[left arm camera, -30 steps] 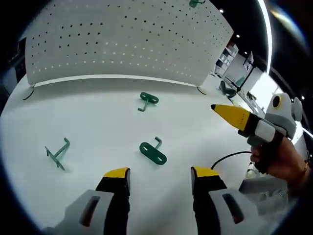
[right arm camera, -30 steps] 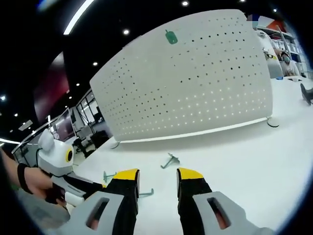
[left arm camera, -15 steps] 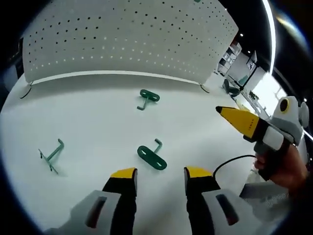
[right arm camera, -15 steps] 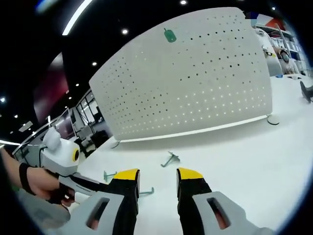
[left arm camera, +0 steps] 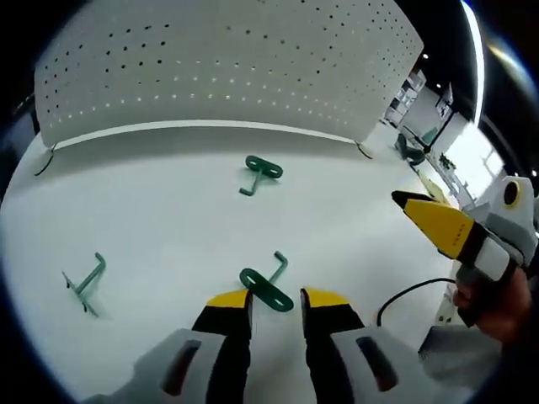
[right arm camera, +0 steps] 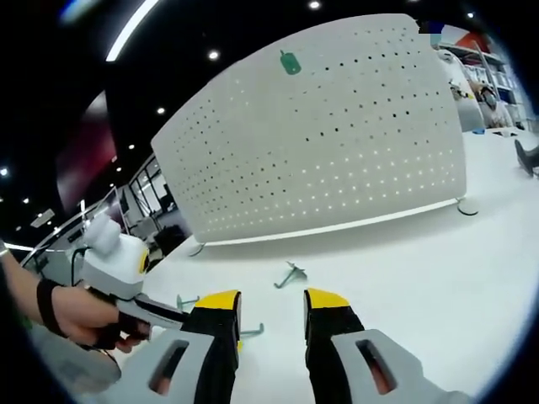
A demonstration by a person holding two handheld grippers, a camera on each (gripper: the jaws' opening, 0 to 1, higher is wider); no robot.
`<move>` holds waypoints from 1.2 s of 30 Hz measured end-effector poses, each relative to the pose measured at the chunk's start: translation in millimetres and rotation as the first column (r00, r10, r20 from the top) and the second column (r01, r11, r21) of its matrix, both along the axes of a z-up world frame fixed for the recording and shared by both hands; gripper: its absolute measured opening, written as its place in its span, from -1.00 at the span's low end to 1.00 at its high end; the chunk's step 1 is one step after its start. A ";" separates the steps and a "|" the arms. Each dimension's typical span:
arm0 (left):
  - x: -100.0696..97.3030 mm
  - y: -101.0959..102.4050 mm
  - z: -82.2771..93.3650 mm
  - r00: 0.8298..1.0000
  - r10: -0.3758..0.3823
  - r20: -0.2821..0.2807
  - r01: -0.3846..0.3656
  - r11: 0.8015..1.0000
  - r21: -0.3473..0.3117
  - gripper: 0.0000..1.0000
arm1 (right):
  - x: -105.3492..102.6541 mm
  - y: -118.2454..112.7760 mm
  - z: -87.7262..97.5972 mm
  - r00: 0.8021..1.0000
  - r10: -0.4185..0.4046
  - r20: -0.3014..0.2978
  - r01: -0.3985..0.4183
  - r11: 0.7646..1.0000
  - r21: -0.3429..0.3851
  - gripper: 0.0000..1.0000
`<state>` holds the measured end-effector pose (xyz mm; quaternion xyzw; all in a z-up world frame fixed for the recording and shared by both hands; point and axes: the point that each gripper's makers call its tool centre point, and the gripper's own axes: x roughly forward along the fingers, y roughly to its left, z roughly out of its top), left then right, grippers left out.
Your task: Insert the hook assembly into the mounting plate slot until the hook locks in place.
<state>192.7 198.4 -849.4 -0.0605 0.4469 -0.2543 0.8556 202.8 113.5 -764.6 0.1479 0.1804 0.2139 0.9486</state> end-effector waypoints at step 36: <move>5.5 3.1 1.9 0.988 -0.118 0.102 0.109 0.990 0.089 -0.92 | -0.9 1.0 -1.0 1.000 0.003 -0.008 -0.003 1.000 0.005 -0.44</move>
